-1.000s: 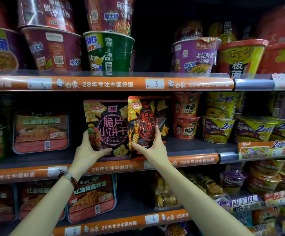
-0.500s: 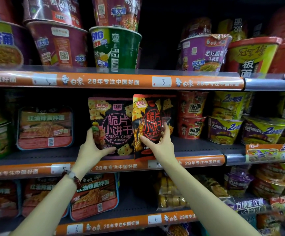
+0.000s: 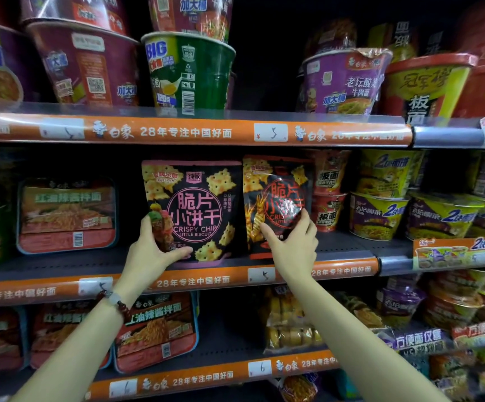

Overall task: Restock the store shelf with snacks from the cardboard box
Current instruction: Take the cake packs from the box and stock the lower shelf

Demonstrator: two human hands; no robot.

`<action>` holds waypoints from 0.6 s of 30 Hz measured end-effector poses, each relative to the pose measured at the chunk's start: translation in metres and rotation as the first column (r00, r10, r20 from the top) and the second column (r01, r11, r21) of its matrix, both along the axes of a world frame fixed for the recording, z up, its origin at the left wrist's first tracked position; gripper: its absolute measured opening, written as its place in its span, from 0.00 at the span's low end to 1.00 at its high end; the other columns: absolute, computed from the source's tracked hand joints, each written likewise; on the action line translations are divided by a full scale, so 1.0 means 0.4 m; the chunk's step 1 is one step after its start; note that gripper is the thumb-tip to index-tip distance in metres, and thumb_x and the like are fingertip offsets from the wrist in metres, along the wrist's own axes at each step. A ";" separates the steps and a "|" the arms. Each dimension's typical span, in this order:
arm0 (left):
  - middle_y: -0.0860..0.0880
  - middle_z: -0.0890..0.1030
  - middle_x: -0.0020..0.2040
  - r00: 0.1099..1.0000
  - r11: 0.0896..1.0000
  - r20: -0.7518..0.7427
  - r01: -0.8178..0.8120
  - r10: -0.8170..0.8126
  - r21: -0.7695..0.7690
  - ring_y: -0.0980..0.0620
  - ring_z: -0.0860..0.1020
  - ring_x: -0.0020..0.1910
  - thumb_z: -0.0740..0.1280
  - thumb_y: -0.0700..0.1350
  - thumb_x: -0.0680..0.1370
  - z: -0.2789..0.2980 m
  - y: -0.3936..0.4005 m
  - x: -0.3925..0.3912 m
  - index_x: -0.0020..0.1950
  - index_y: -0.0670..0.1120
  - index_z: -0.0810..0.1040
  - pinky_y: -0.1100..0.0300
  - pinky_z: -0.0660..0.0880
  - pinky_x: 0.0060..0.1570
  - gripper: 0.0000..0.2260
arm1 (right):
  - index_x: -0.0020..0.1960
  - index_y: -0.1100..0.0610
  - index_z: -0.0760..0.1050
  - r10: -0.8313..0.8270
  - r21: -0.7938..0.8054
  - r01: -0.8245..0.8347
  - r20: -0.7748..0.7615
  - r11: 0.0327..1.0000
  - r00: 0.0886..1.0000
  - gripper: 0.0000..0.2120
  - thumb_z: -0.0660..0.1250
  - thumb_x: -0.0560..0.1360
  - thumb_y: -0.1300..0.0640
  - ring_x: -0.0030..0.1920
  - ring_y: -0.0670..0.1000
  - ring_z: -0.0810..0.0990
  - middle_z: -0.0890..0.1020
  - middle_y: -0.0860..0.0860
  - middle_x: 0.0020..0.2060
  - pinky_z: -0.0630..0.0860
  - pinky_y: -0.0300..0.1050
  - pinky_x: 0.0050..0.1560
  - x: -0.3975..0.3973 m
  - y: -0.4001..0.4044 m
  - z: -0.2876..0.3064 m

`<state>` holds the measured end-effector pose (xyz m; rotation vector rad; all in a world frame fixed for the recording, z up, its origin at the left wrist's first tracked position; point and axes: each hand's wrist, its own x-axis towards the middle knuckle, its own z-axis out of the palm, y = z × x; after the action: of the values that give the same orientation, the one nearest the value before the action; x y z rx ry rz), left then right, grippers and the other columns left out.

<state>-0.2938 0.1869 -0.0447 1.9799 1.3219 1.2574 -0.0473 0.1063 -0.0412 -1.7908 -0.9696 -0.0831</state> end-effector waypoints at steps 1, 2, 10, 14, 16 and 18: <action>0.48 0.71 0.71 1.000 1.000 -0.005 0.000 0.000 0.005 0.44 0.73 0.66 0.78 0.56 0.65 -0.001 0.000 -0.001 0.77 0.53 0.51 0.47 0.74 0.62 0.49 | 0.78 0.54 0.50 0.027 0.005 -0.027 -0.019 1.000 0.999 0.47 0.65 0.70 0.32 0.71 0.63 0.62 0.59 0.56 0.75 0.67 0.63 0.65 0.005 0.000 0.002; 0.48 0.71 0.71 1.000 1.000 -0.008 0.000 0.000 0.005 0.44 0.73 0.66 0.78 0.56 0.65 -0.001 0.001 -0.002 0.77 0.53 0.51 0.47 0.74 0.62 0.49 | 0.77 0.53 0.51 0.054 0.024 -0.053 -0.047 0.998 0.997 0.46 0.66 0.70 0.32 0.71 0.62 0.62 0.60 0.56 0.75 0.66 0.63 0.66 0.010 -0.002 0.006; 0.46 0.72 0.70 1.000 1.000 -0.015 -0.015 0.015 -0.008 0.42 0.73 0.66 0.78 0.56 0.65 -0.003 0.002 -0.002 0.77 0.52 0.51 0.46 0.74 0.61 0.49 | 0.79 0.50 0.43 0.426 0.129 -0.407 -0.340 0.904 0.838 0.53 0.73 0.68 0.39 0.77 0.54 0.56 0.55 0.50 0.78 0.57 0.53 0.74 0.150 -0.023 0.059; 0.46 0.72 0.70 1.000 1.000 -0.007 -0.012 0.012 -0.008 0.42 0.72 0.67 0.78 0.55 0.66 0.001 -0.002 0.001 0.77 0.52 0.51 0.46 0.73 0.63 0.49 | 0.79 0.50 0.47 0.450 0.121 -0.437 -0.356 0.891 0.819 0.56 0.77 0.63 0.39 0.75 0.52 0.62 0.62 0.49 0.76 0.61 0.54 0.74 0.167 -0.018 0.060; 0.45 0.71 0.70 1.000 1.000 -0.007 -0.010 0.010 -0.008 0.42 0.72 0.67 0.78 0.54 0.66 0.002 -0.004 0.002 0.77 0.51 0.50 0.46 0.73 0.63 0.49 | 0.77 0.52 0.54 0.440 0.137 -0.420 -0.347 0.897 0.828 0.56 0.79 0.59 0.37 0.71 0.51 0.69 0.70 0.49 0.71 0.66 0.55 0.72 0.164 -0.018 0.052; 0.45 0.72 0.70 1.000 1.000 -0.010 -0.010 0.010 -0.004 0.43 0.73 0.66 0.78 0.54 0.66 0.002 -0.005 0.001 0.77 0.51 0.51 0.46 0.73 0.62 0.48 | 0.75 0.53 0.59 0.461 0.142 -0.441 -0.348 0.886 0.816 0.57 0.80 0.54 0.35 0.66 0.51 0.74 0.75 0.49 0.66 0.70 0.56 0.68 0.167 -0.018 0.044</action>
<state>-0.2934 0.1851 -0.0439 1.9812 1.3394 1.2502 0.0196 0.0992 -0.0236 -1.4095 -1.0708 0.5134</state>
